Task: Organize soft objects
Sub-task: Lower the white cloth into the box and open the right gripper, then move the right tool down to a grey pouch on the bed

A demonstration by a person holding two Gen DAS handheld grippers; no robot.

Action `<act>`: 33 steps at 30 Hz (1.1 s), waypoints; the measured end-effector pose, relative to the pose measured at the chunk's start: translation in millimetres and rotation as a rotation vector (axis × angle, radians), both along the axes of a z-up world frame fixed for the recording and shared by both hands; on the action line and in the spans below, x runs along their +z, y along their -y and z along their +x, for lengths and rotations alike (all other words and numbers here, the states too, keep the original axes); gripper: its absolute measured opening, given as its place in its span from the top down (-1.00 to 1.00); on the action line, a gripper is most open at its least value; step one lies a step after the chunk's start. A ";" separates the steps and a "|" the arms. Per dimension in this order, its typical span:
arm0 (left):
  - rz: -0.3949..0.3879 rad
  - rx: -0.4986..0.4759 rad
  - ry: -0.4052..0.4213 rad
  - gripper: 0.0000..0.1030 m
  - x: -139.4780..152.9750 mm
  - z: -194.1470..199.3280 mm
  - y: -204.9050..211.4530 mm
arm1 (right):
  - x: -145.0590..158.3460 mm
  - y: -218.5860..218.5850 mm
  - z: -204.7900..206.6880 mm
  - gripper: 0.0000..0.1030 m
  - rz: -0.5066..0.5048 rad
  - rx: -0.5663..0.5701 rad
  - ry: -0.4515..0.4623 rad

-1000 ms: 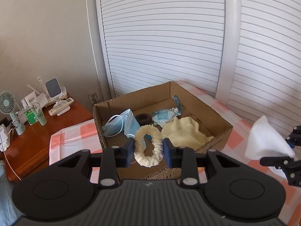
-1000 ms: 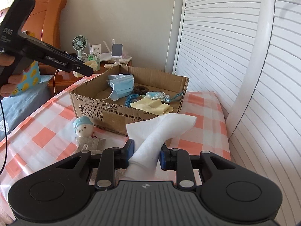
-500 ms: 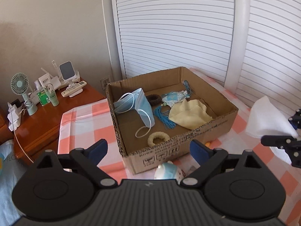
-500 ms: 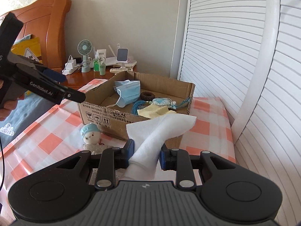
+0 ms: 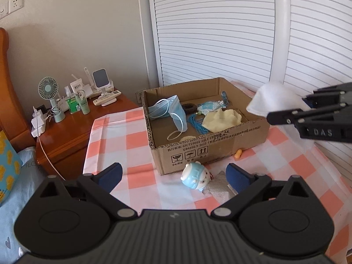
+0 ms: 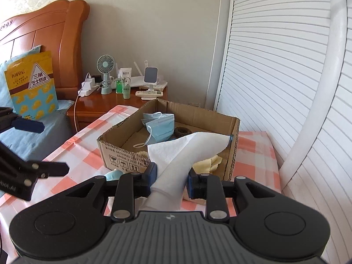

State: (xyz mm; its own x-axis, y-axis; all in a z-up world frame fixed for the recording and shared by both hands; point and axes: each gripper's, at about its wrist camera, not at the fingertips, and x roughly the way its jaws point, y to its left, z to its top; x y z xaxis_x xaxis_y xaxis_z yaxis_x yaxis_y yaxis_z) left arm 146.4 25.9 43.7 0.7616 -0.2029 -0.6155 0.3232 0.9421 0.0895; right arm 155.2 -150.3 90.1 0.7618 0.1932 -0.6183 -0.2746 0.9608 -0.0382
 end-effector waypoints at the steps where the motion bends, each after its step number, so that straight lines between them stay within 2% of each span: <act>1: 0.003 0.001 0.001 -0.95 -1.2 -2.7 -0.9 | 1.2 -1.4 5.5 0.39 -0.002 0.001 0.001; 11: -0.023 0.044 -0.057 -0.95 -21.8 -10.0 -15.1 | -3.9 -17.9 75.9 0.39 -0.022 0.006 -0.053; 18: -0.049 0.064 -0.069 -0.95 -28.8 -8.3 -24.1 | -9.9 -37.0 118.3 0.37 -0.069 0.024 -0.066; 20: -0.054 0.073 -0.072 -0.95 -30.7 -6.6 -27.0 | -12.0 -41.2 128.4 0.17 -0.082 0.027 -0.061; 22: -0.060 0.083 -0.076 -0.95 -32.8 -5.0 -29.6 | -14.7 -45.7 134.4 -0.56 -0.115 0.003 -0.052; 24: -0.065 0.097 -0.088 -0.95 -35.9 -3.5 -32.9 | -16.5 -47.0 133.8 -0.86 -0.114 -0.006 -0.042; 33: -0.061 0.103 -0.103 -0.95 -39.2 -10.8 -34.8 | -21.3 -48.3 104.7 -0.95 -0.143 -0.011 -0.046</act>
